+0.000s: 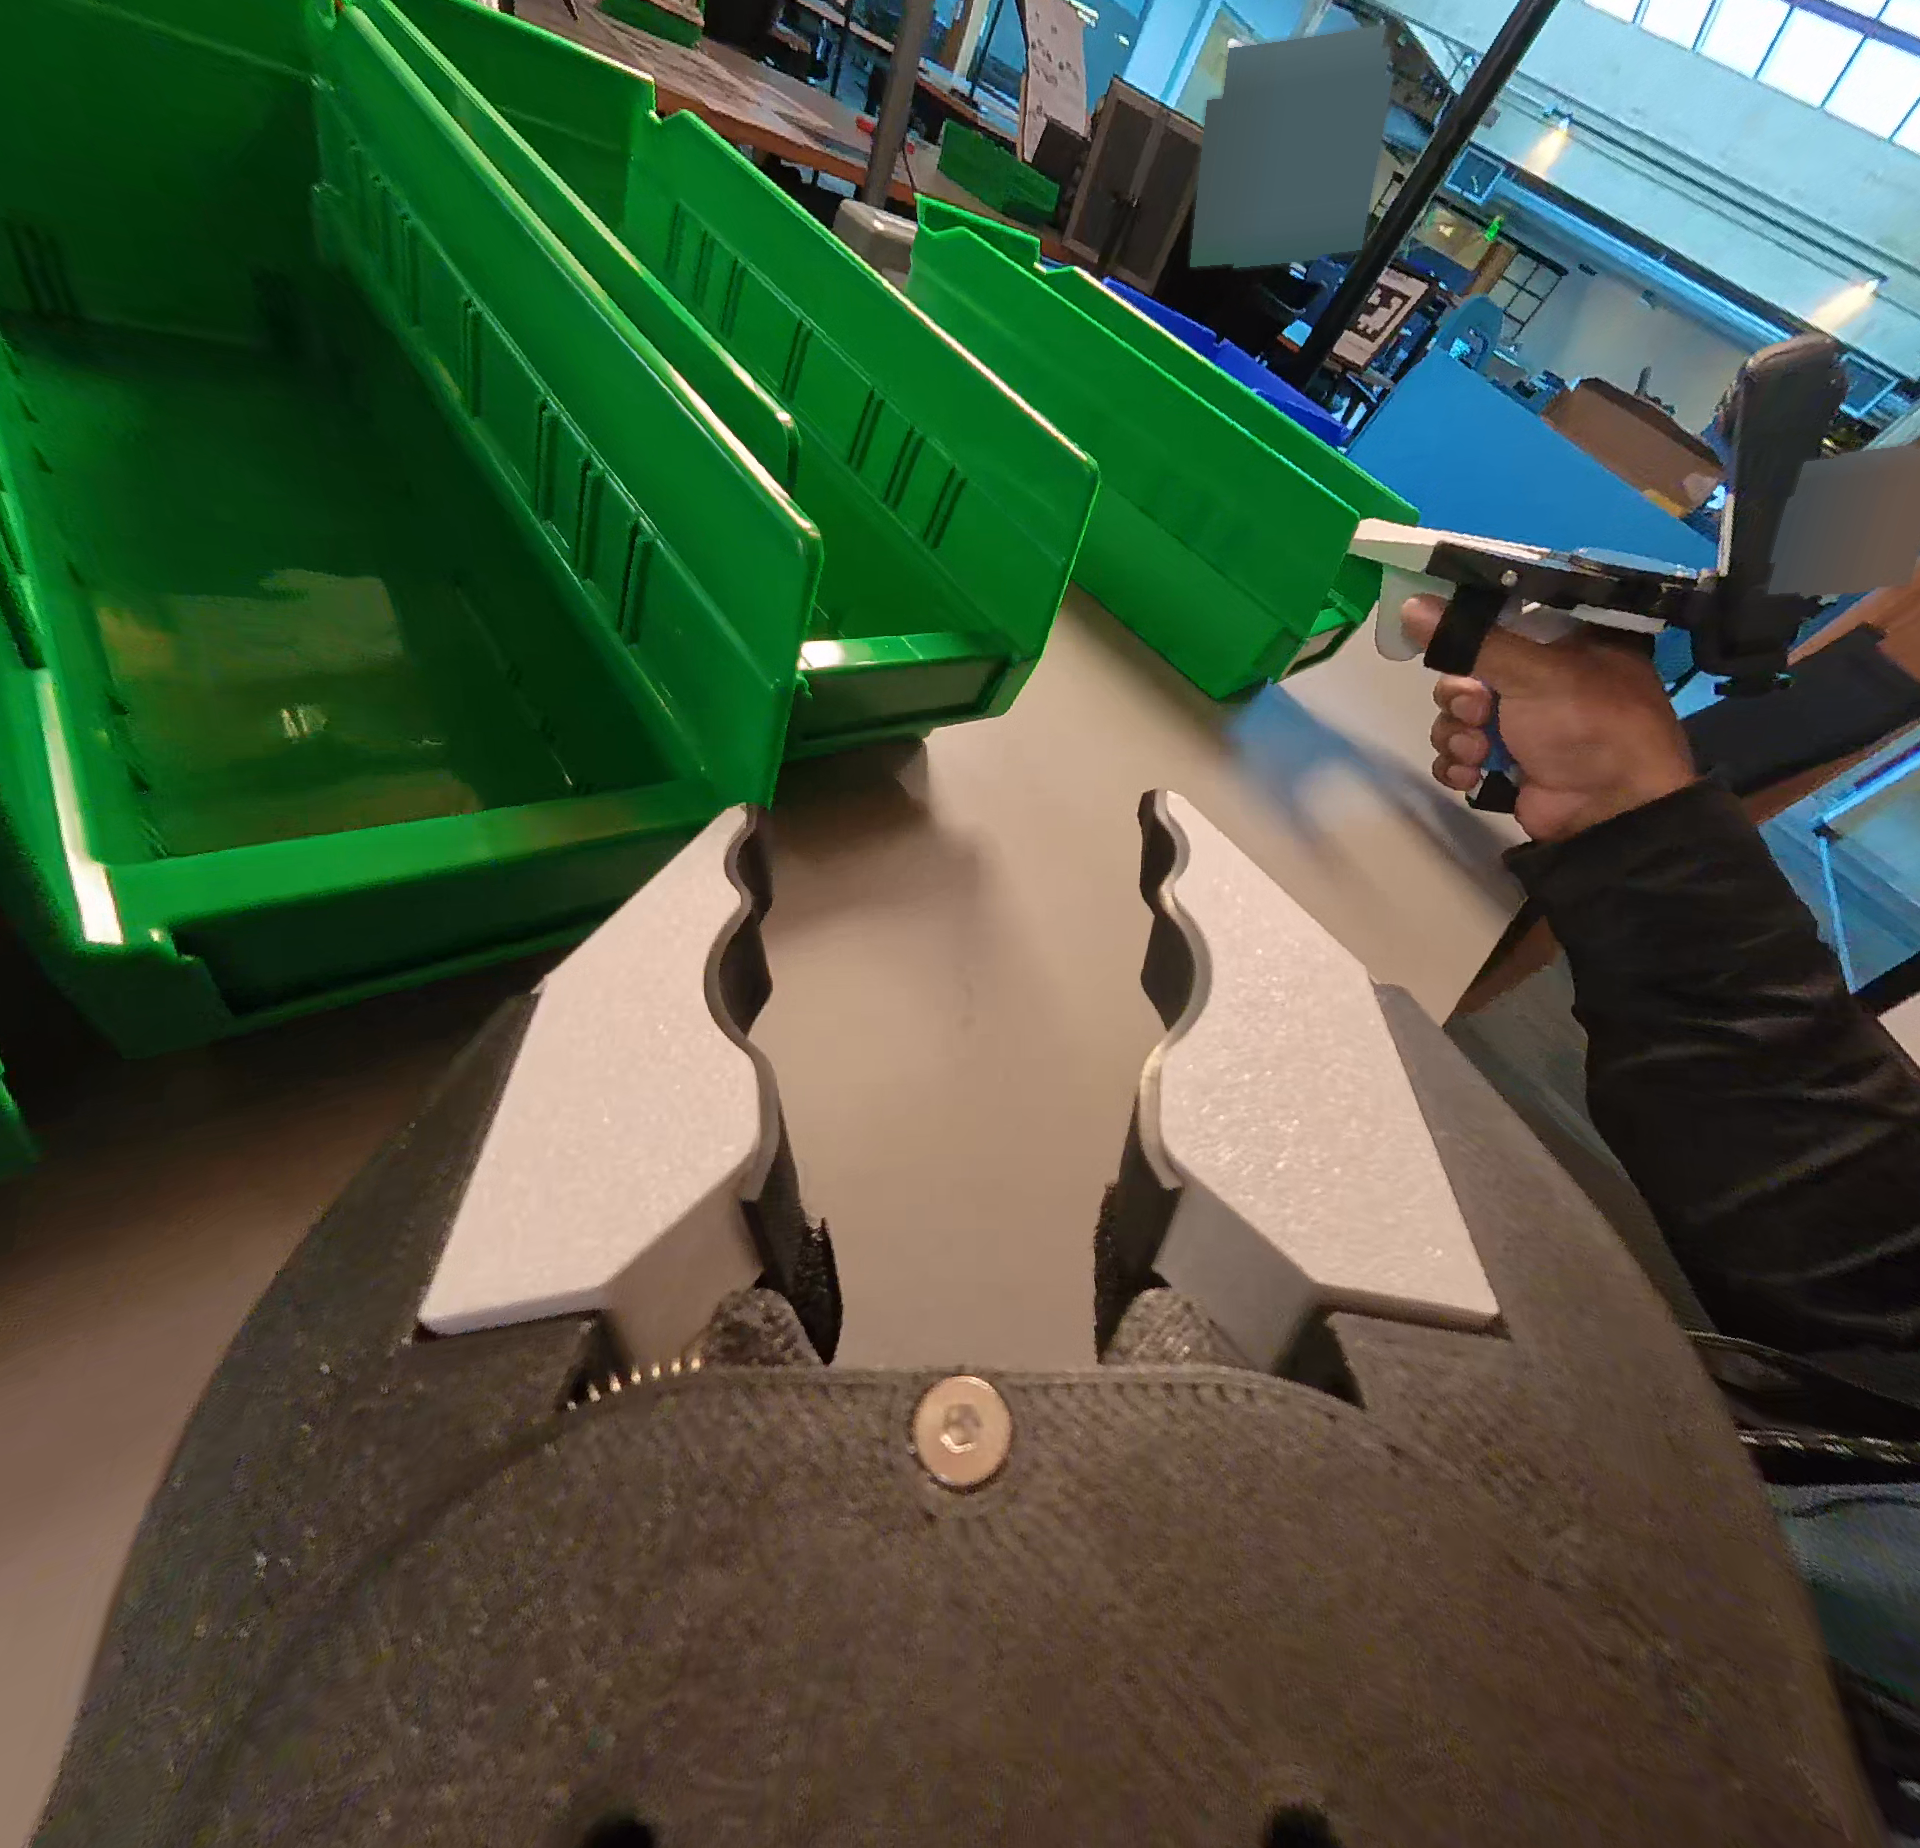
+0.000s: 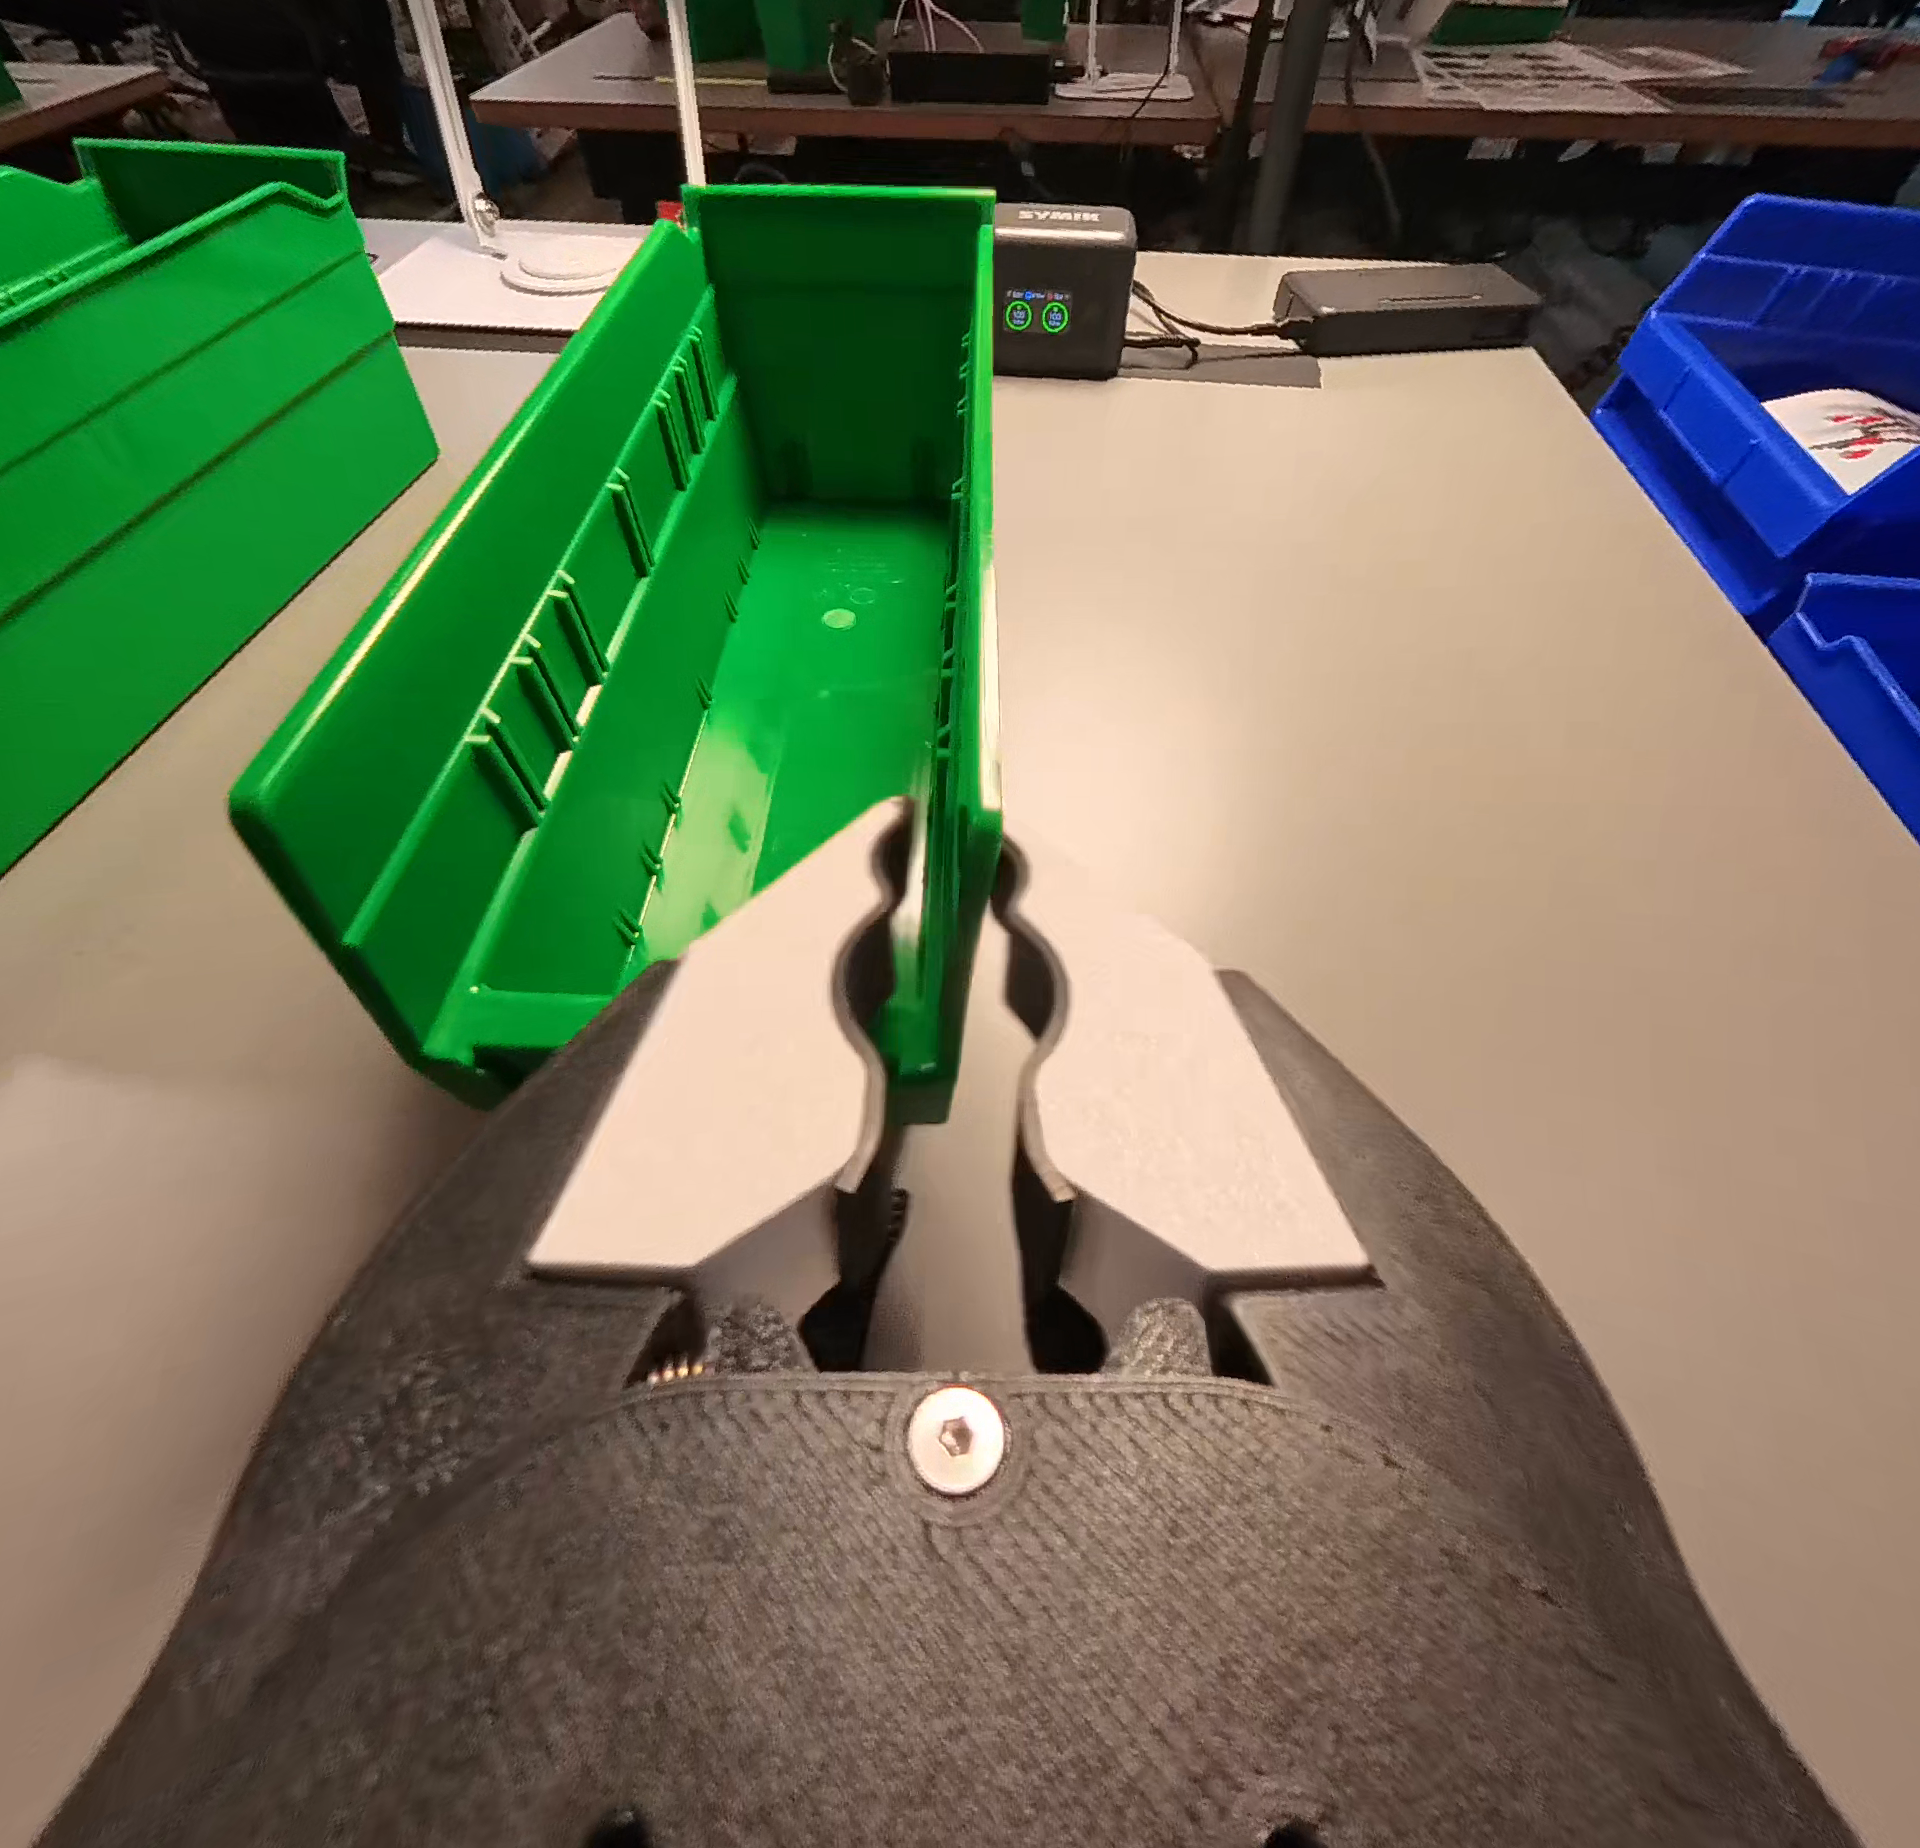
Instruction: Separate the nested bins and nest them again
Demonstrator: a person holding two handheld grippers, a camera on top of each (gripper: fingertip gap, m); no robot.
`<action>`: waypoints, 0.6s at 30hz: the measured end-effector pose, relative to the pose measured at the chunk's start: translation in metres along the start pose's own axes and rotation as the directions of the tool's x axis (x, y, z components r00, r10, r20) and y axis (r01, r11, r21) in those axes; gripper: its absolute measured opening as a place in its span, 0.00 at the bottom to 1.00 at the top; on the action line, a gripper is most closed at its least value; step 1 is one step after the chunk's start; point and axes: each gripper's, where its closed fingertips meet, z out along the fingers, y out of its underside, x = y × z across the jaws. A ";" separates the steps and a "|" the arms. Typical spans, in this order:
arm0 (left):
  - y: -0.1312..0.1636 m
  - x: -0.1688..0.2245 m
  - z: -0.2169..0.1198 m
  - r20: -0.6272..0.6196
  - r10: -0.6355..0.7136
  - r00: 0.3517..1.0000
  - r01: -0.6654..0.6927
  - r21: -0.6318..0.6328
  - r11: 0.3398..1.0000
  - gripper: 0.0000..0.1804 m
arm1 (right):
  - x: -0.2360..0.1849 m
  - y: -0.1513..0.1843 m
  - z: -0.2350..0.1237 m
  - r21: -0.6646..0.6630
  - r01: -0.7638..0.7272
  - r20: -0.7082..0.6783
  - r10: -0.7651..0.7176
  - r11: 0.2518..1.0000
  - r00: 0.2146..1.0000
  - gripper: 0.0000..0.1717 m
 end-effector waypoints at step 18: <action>-0.035 0.027 0.001 -0.017 0.167 0.986 -0.163 0.141 0.977 0.39 | -0.185 -0.052 -0.043 0.194 0.100 0.306 -0.157 0.976 0.939 0.34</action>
